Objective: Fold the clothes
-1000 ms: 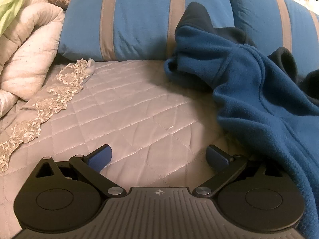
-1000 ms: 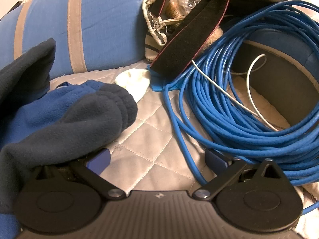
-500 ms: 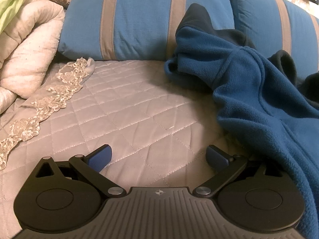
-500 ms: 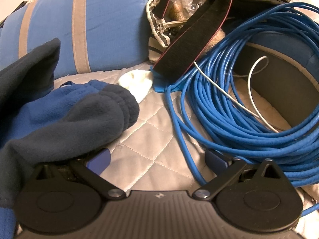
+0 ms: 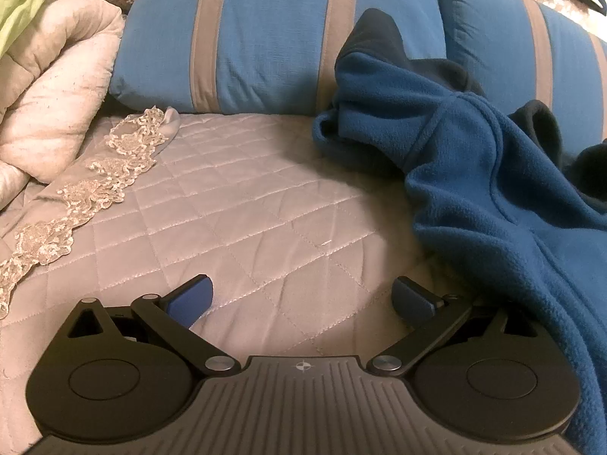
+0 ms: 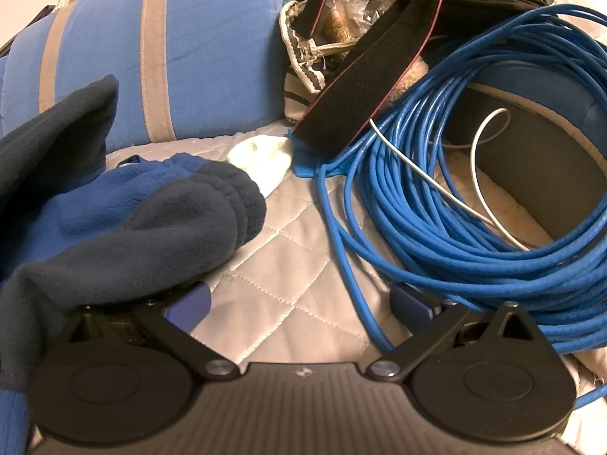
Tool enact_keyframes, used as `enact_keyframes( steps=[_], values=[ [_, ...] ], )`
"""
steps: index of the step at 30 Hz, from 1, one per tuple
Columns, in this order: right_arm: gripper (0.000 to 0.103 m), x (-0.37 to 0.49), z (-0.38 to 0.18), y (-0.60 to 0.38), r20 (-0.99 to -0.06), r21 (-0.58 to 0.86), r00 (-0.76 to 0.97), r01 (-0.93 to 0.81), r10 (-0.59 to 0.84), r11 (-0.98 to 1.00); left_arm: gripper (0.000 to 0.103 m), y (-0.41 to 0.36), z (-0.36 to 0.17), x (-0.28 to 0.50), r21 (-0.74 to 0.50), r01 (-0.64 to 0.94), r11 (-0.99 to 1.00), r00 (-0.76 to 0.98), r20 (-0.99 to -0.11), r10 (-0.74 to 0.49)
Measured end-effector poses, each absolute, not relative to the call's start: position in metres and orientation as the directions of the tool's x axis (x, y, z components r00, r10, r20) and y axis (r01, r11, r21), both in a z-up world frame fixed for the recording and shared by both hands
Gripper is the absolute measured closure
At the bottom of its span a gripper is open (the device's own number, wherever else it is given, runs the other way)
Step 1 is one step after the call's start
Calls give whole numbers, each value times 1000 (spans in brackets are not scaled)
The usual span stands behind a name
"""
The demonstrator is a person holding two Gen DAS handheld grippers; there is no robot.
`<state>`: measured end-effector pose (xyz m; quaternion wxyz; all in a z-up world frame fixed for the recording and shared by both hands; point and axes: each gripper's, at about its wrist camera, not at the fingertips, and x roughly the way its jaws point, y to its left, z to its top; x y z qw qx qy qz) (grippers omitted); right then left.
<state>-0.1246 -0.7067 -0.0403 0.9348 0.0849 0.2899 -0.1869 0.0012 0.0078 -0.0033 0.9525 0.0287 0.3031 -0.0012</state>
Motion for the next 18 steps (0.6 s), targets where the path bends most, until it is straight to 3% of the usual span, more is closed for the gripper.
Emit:
enact_keyframes(
  steps=[18],
  values=[
    [0,-127,-43,-709,-571,57,769,388,-289,920,0,10,-3,1,36,28,999,817,-577,-2]
  ],
)
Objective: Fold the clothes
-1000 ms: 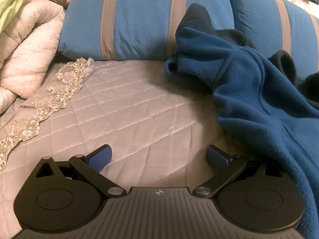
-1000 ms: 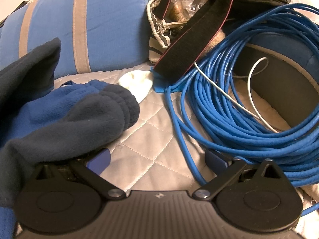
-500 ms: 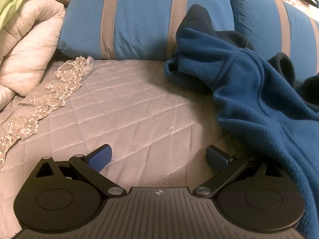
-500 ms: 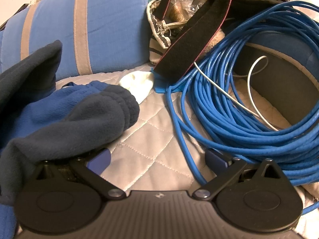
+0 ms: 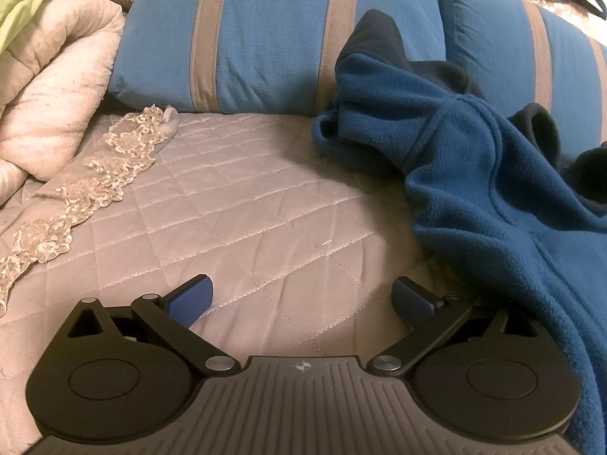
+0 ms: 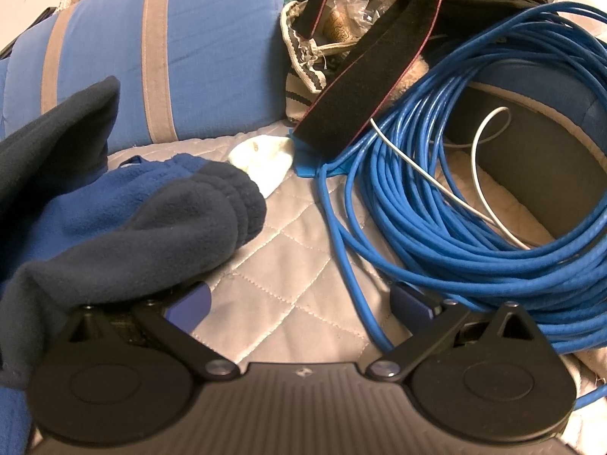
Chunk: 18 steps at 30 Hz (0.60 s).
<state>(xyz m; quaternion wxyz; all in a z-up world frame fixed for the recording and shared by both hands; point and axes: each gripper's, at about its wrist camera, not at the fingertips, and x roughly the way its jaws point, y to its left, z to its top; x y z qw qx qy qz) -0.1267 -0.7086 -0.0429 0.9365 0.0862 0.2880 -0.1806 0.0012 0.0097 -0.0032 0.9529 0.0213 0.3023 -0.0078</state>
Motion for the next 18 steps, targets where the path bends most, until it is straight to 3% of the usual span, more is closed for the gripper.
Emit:
enact_keyframes(
  steps=[18],
  values=[
    [0,-126,-43,-708,-572,57,768,388,-288,920,0,11,-3,1,28,34,999,818,-575,-12]
  ],
)
